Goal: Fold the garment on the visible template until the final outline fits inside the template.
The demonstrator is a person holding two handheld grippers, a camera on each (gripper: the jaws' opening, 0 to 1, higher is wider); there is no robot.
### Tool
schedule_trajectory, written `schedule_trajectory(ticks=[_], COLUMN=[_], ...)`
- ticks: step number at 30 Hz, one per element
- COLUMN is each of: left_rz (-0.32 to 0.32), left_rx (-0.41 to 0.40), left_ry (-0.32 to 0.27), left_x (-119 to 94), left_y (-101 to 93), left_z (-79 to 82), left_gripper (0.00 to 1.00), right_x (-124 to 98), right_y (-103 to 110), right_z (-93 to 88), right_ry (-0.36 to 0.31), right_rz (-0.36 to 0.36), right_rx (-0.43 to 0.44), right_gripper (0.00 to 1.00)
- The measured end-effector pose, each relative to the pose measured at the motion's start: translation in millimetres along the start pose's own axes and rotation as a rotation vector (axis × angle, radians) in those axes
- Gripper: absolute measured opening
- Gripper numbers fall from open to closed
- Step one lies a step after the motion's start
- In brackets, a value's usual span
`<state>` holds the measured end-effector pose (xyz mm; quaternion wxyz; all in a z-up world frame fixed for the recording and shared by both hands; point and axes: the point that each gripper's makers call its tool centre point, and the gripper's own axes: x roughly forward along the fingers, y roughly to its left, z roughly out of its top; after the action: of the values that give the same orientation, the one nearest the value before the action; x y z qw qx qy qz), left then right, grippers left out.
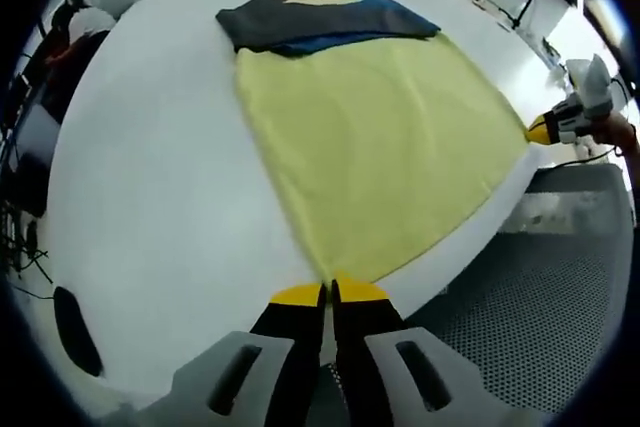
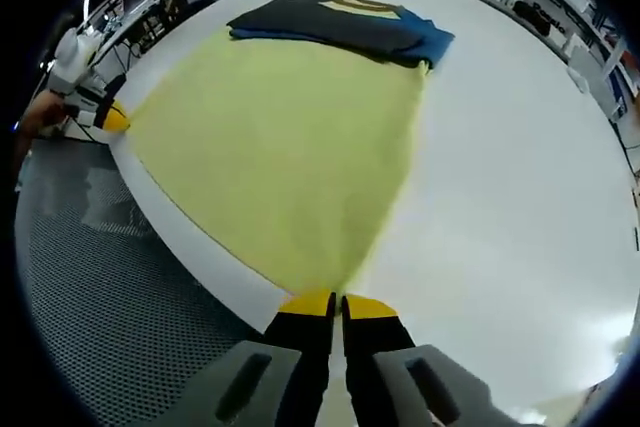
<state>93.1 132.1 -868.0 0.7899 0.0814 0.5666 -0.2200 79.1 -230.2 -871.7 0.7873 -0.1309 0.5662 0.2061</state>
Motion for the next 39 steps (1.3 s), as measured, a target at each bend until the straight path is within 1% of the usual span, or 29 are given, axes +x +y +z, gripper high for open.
schedule_trajectory(ticks=[5,10,16,25,28,30,35,39], left_rz=[-0.017,-0.020,-0.023,-0.031,-0.032,-0.029,-0.028,-0.020], left_rx=[0.006,0.017,0.039,0.021,0.028,0.052,0.055,0.058], left_ry=[0.016,0.037,0.064,0.082,0.092,0.110,0.123,0.122], left_x=[-2.1,-4.0,-6.4,-9.2,-10.1,-10.8,-11.0,-13.3], left_y=[-4.9,-5.9,-10.7,-14.7,-16.5,-17.8,-18.2,-18.8], left_z=[-8.3,-14.1,-21.9,-31.2,-34.4,-36.8,-39.0,-38.6], left_gripper=[0.04,0.04,0.04,0.04,0.04,0.04,0.04,0.04], right_x=[-1.9,-4.5,-6.4,-10.1,-11.3,-12.5,-14.5,-17.9], right_y=[3.3,9.5,14.4,19.8,21.7,23.3,25.2,25.6], right_z=[-7.0,-11.9,-18.8,-27.2,-29.7,-31.5,-33.6,-32.2], right_ry=[0.014,0.039,0.074,0.101,0.111,0.119,0.127,0.125], right_rz=[0.012,0.040,0.053,0.076,0.086,0.094,0.102,0.106], right_rx=[0.005,0.019,-0.001,0.008,0.009,0.008,0.001,-0.002], right_gripper=[0.00,0.00,0.00,0.00,0.00,0.00,0.00,0.00])
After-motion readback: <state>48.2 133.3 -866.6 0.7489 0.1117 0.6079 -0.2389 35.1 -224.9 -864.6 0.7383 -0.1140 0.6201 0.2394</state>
